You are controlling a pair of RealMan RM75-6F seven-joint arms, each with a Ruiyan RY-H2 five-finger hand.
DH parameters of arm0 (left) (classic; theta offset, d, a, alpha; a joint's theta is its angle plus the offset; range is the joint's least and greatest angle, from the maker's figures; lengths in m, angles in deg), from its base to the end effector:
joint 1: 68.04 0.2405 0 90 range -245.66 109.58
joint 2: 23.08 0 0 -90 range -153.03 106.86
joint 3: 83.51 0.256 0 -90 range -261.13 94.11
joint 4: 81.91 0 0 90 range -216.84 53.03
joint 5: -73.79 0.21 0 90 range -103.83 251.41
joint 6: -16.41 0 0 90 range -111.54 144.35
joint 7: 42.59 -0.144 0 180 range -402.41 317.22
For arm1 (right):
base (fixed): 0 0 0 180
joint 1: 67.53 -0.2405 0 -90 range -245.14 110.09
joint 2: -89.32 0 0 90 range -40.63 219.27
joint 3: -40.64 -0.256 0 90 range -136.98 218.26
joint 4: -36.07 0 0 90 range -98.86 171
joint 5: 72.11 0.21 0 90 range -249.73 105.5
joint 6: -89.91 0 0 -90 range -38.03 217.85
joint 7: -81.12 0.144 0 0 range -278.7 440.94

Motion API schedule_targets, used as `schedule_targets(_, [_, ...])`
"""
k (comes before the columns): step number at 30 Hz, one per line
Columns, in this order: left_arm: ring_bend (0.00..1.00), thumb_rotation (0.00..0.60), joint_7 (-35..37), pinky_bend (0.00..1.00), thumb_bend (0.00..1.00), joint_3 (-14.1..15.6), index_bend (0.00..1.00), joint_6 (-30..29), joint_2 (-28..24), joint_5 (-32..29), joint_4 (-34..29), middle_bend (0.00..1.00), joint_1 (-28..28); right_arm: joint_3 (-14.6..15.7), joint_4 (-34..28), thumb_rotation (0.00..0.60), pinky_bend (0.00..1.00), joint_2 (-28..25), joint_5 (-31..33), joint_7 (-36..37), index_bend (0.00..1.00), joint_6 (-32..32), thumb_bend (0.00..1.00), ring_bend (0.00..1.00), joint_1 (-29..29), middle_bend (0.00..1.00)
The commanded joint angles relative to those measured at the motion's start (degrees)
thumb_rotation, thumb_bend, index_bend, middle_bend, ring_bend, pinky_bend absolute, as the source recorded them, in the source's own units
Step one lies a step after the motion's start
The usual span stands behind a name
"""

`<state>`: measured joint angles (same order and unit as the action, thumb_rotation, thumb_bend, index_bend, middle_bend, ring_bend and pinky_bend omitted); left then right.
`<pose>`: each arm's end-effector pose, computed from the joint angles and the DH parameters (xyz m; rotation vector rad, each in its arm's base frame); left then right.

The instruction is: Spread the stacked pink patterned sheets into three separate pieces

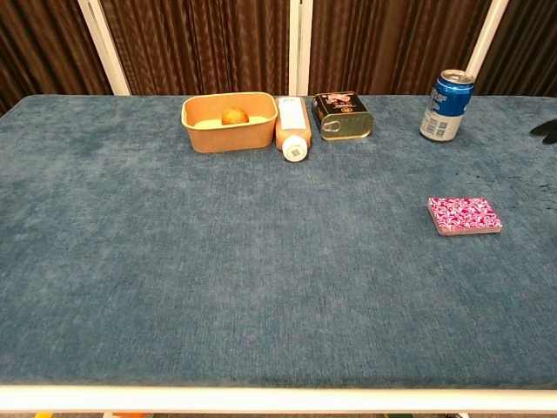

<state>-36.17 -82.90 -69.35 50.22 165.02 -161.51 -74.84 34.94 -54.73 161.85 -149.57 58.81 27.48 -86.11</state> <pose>-0.3243 0.1809 0.1148 -1.4921 -0.9224 -0.9801 -0.2797 -0.2538 0.0734 1.7404 -0.8314 0.6254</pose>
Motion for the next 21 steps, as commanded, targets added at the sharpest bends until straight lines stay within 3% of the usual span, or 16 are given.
schedule_targets(1, [0.05, 0.600, 0.08, 0.10, 0.00, 0.01, 0.18, 0.03, -0.08, -0.08, 0.01, 0.13, 0.02, -0.98, -0.07, 0.600, 0.71, 2.10, 5.63, -4.56, 0.14, 4.65, 0.13, 0.65, -3.15, 0.17])
schedule_targets(12, [0.04, 0.600, 0.88, 0.10, 0.00, 0.14, 0.18, 0.51, 0.07, -0.33, 0.73, 0.13, -0.01, -1.89, 2.76, 0.600, 0.71, 7.81, 11.93, -10.43, 0.26, 5.75, 0.13, 0.65, -7.33, 0.24])
schedule_targets(21, [0.04, 0.600, 1.11, 0.10, 0.00, -0.29, 0.18, 0.05, 0.33, -1.21, 1.25, 0.13, 0.45, -2.69, 5.68, 0.600, 0.71, 11.75, 18.29, -14.74, 0.27, 6.52, 0.14, 0.65, -10.51, 0.24])
